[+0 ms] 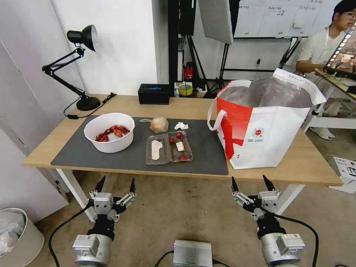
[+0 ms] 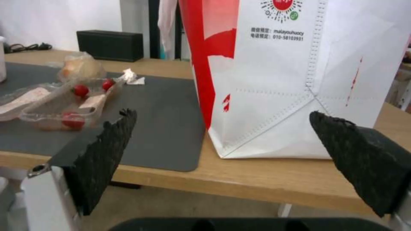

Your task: Pick up the trash from the table and place it into the takeout bag.

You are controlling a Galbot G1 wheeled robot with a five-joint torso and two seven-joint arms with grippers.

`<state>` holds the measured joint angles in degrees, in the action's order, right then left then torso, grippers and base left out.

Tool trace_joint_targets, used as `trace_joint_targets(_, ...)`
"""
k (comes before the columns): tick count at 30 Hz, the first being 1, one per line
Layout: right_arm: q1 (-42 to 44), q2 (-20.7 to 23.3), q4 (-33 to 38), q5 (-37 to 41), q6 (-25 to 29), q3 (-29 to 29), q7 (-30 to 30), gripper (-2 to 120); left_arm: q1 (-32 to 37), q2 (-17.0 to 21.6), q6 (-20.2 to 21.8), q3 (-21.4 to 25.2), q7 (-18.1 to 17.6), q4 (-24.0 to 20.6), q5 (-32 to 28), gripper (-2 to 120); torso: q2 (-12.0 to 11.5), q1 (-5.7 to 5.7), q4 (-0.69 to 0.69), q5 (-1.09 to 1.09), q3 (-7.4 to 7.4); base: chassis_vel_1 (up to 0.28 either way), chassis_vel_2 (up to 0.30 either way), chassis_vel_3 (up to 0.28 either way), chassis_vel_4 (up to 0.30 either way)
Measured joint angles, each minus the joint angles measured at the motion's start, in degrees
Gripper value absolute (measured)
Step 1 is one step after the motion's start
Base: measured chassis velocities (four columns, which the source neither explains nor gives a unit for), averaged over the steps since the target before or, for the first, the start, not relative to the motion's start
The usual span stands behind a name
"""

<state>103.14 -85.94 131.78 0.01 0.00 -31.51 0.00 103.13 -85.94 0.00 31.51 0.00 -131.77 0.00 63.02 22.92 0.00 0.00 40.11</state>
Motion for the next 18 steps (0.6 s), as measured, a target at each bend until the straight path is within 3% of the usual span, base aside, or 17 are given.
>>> trace_joint_targets(18, 0.0, 0.0, 0.0, 0.0, 0.0, 0.0, 0.0, 100, 0.0, 0.0, 0.0, 0.0, 0.0, 0.0, 0.0, 100, 0.0, 0.00, 0.00, 0.00, 0.00, 0.000, 0.000, 0.000, 0.000)
